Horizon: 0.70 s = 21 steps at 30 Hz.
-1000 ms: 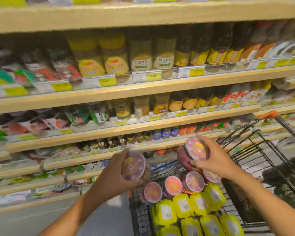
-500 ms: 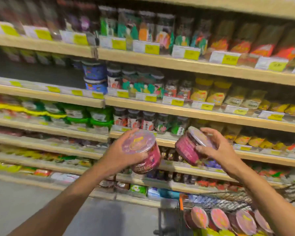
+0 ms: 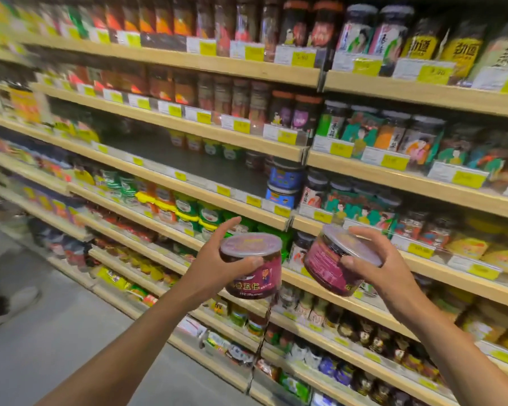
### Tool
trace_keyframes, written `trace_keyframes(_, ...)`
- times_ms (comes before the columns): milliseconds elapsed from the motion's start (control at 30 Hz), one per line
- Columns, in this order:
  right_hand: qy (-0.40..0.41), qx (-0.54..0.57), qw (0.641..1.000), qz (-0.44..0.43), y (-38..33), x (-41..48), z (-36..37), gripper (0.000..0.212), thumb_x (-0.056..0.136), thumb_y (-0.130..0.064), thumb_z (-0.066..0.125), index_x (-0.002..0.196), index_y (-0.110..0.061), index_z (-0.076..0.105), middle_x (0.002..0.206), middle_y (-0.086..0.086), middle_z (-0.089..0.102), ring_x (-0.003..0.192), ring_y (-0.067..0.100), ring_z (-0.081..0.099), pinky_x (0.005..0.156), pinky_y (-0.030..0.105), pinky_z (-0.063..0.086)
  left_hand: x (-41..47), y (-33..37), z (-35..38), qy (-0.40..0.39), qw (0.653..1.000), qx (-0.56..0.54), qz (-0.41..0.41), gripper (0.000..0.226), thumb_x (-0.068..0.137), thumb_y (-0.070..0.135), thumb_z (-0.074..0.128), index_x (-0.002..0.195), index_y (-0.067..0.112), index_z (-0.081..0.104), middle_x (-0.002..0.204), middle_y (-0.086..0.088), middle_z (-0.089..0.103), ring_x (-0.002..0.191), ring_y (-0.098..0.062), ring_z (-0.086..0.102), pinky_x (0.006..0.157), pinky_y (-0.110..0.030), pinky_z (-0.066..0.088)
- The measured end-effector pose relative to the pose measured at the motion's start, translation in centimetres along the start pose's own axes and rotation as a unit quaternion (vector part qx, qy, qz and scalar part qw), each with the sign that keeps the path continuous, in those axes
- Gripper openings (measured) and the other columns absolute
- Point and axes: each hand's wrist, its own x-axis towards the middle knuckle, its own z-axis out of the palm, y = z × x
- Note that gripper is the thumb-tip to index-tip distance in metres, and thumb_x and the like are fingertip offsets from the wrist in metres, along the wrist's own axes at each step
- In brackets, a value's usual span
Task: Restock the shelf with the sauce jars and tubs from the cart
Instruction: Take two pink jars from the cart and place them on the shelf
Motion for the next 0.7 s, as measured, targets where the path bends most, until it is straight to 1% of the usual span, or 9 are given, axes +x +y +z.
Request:
trace_keyframes(133, -0.019, 0.015, 1.000, -0.014, -0.8, 3.3, 3.0, 0.079, 0.047, -0.075, 0.081, 0.115, -0.039, 0.065, 0.129, -0.007, 0.054, 0.118, 0.026, 0.057, 0.087, 0.059, 0.055, 1.4, 0.6, -2.9, 0.035, 0.999, 0.021, 0.004, 0.096, 0.053, 0.062, 0.082, 0.141, 0.044, 0.049, 0.131, 0.014, 0.055, 0.110, -0.008, 0.062, 0.080, -0.029, 0.061)
trace_keyframes(200, -0.030, 0.025, 0.999, -0.014, -1.0, 5.0, 4.4, 0.070, 0.051, -0.067, 0.081, 0.113, -0.039, 0.065, 0.127, -0.003, 0.056, 0.114, 0.029, 0.060, 0.083, 0.058, 0.057, 2.6, 0.8, -4.2, 0.049, 0.998, 0.028, -0.001, 0.093, 0.056, 0.061, 0.085, 0.141, 0.043, 0.051, 0.127, 0.017, 0.056, 0.107, -0.005, 0.062, 0.076, -0.025, 0.060)
trace_keyframes(267, -0.037, 0.034, 0.999, -0.019, -0.8, 7.0, 5.6, 0.065, 0.053, -0.060, 0.080, 0.112, -0.037, 0.065, 0.124, -0.001, 0.058, 0.110, 0.030, 0.062, 0.082, 0.055, 0.058, 4.0, 0.7, -5.5, 0.055, 0.998, 0.028, -0.007, 0.086, 0.063, 0.053, 0.089, 0.140, 0.041, 0.051, 0.126, 0.017, 0.055, 0.107, -0.006, 0.063, 0.075, -0.023, 0.059)
trace_keyframes(367, -0.039, 0.035, 0.998, -0.031, 0.0, 10.1, 7.2, 0.070, 0.049, -0.066, 0.083, 0.110, -0.036, 0.065, 0.122, -0.005, 0.059, 0.109, 0.025, 0.062, 0.081, 0.045, 0.059, 6.7, 0.2, -7.3, 0.057, 0.998, 0.028, -0.006, 0.082, 0.067, 0.048, 0.086, 0.141, 0.040, 0.052, 0.130, 0.012, 0.057, 0.109, -0.008, 0.064, 0.079, -0.026, 0.060)
trace_keyframes(433, -0.038, 0.033, 0.998, -0.035, 0.5, 12.4, 8.0, 0.068, 0.050, -0.065, 0.081, 0.109, -0.036, 0.065, 0.121, -0.009, 0.059, 0.108, 0.022, 0.063, 0.079, 0.040, 0.058, 8.8, 0.0, -8.2, 0.058, 0.998, 0.035, -0.006, 0.082, 0.067, 0.047, 0.086, 0.141, 0.040, 0.052, 0.129, 0.014, 0.058, 0.110, -0.008, 0.065, 0.080, -0.028, 0.061)
trace_keyframes(533, -0.048, 0.045, 0.997, -0.034, 1.1, 15.5, 8.8, 0.069, 0.051, -0.066, 0.082, 0.111, -0.038, 0.064, 0.121, -0.004, 0.061, 0.106, 0.027, 0.064, 0.084, 0.052, 0.057, 12.1, -0.1, -9.1, 0.055, 0.998, 0.036, -0.003, 0.087, 0.065, 0.049, 0.087, 0.143, 0.038, 0.050, 0.128, 0.013, 0.059, 0.108, -0.009, 0.066, 0.081, -0.029, 0.061)
trace_keyframes(600, -0.054, 0.056, 0.997, -0.026, 1.6, 17.2, 9.2, 0.072, 0.050, -0.066, 0.083, 0.113, -0.036, 0.064, 0.120, -0.002, 0.062, 0.105, 0.027, 0.065, 0.084, 0.053, 0.057, 14.2, -0.3, -9.5, 0.053, 0.998, 0.038, -0.003, 0.087, 0.066, 0.046, 0.089, 0.143, 0.036, 0.049, 0.128, 0.012, 0.060, 0.106, -0.009, 0.067, 0.077, -0.026, 0.059)
trace_keyframes(633, -0.054, 0.063, 0.996, -0.023, 1.8, 17.9, 9.4, 0.069, 0.051, -0.062, 0.083, 0.112, -0.035, 0.064, 0.120, -0.001, 0.062, 0.105, 0.027, 0.065, 0.082, 0.051, 0.058, 15.3, -0.4, -9.7, 0.054, 0.997, 0.048, 0.001, 0.086, 0.069, 0.044, 0.090, 0.144, 0.035, 0.049, 0.128, 0.013, 0.059, 0.106, -0.007, 0.066, 0.076, -0.024, 0.059)
trace_keyframes(700, -0.050, 0.070, 0.996, -0.020, 2.2, 19.2, 9.6, 0.064, 0.053, -0.058, 0.080, 0.110, -0.036, 0.064, 0.122, 0.000, 0.060, 0.104, 0.025, 0.065, 0.073, 0.040, 0.059, 17.5, -0.6, -10.0, 0.059, 0.996, 0.070, 0.012, 0.084, 0.070, 0.043, 0.088, 0.144, 0.035, 0.048, 0.129, 0.015, 0.057, 0.106, -0.003, 0.064, 0.074, -0.020, 0.057)
